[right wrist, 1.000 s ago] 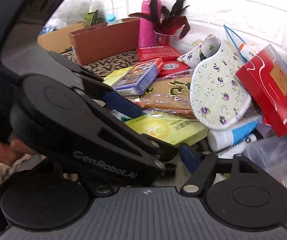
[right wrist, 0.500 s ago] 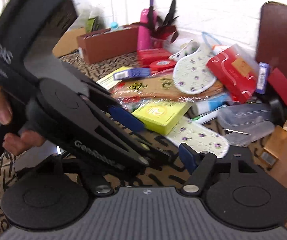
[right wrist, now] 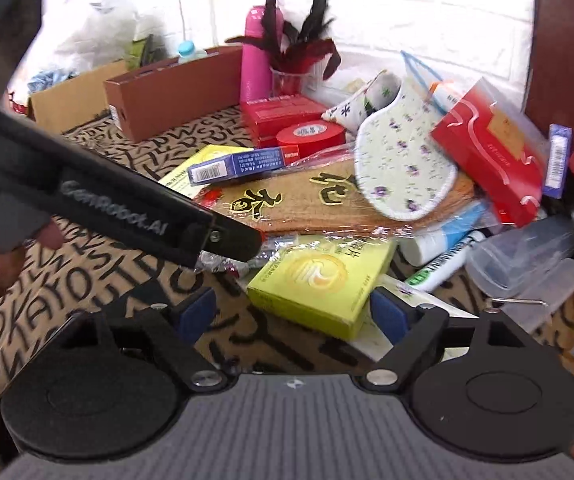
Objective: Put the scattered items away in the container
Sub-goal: 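Reach the right gripper toward the yellow medicine box in the pile, then close the right gripper on the yellow medicine box and lift it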
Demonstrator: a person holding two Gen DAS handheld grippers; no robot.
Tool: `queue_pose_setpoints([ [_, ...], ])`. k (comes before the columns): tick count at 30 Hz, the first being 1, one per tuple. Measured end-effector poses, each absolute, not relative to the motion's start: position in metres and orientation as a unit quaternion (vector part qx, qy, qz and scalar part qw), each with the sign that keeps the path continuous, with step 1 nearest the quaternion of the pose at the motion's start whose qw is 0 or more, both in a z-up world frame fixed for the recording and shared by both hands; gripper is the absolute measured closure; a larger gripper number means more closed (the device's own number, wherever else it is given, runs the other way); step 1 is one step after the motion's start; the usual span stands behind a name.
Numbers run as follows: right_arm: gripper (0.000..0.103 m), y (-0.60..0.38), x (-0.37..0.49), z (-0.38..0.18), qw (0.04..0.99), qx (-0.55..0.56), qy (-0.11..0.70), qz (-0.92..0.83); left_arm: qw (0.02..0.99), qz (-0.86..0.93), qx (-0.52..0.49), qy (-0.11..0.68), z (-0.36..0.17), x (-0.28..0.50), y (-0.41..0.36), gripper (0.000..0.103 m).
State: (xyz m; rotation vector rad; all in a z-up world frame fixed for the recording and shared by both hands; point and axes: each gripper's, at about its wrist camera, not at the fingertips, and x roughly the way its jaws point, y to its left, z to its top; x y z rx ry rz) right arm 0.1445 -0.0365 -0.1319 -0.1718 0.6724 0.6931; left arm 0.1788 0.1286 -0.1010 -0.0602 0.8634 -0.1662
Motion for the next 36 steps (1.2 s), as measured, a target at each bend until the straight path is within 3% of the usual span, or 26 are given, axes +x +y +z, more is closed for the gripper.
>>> queue_pose_setpoints([
  [3,0.020,-0.026,0.149,-0.138,0.886,-0.099,0.320,0.321,0.899,-0.070,-0.027,0.431,-0.112,0.186,0.132,0.021],
  [5,0.039,-0.029,0.150,-0.139,0.889,-0.109,0.319,0.310,0.900,-0.063,-0.021,0.430,-0.117,0.188,0.132,0.022],
  [7,0.049,-0.039,0.153,-0.137,0.890,-0.098,0.322,0.307,0.903,-0.054,-0.026,0.424,-0.119,0.189,0.134,0.022],
  [8,0.061,-0.044,0.154,-0.135,0.893,-0.091,0.324,0.298,0.904,-0.046,-0.028,0.424,-0.120,0.192,0.135,0.021],
  [9,0.062,-0.049,0.156,-0.134,0.897,-0.087,0.324,0.288,0.905,-0.040,-0.027,0.423,-0.121,0.195,0.136,0.025],
  [12,0.060,-0.058,0.157,-0.131,0.900,-0.079,0.328,0.274,0.910,-0.014,-0.029,0.413,-0.123,0.202,0.143,0.026],
  [13,0.052,-0.056,0.155,-0.129,0.902,-0.084,0.326,0.271,0.911,0.002,-0.030,0.411,-0.123,0.205,0.146,0.026],
  [14,0.036,-0.053,0.152,-0.128,0.904,-0.089,0.321,0.268,0.912,0.015,-0.031,0.408,-0.122,0.207,0.149,0.021],
  [15,0.030,-0.051,0.150,-0.126,0.905,-0.088,0.316,0.271,0.913,0.021,-0.031,0.407,-0.121,0.208,0.152,0.023],
  [19,0.021,-0.030,0.147,-0.122,0.903,-0.084,0.310,0.284,0.910,0.027,-0.027,0.414,-0.124,0.214,0.159,0.021],
  [25,0.020,-0.011,0.168,-0.130,0.907,-0.056,0.334,0.250,0.909,0.031,-0.030,0.415,-0.128,0.217,0.165,0.022],
  [36,0.032,-0.055,0.155,-0.128,0.909,-0.046,0.335,0.245,0.910,-0.023,-0.028,0.412,-0.117,0.186,0.151,0.023],
])
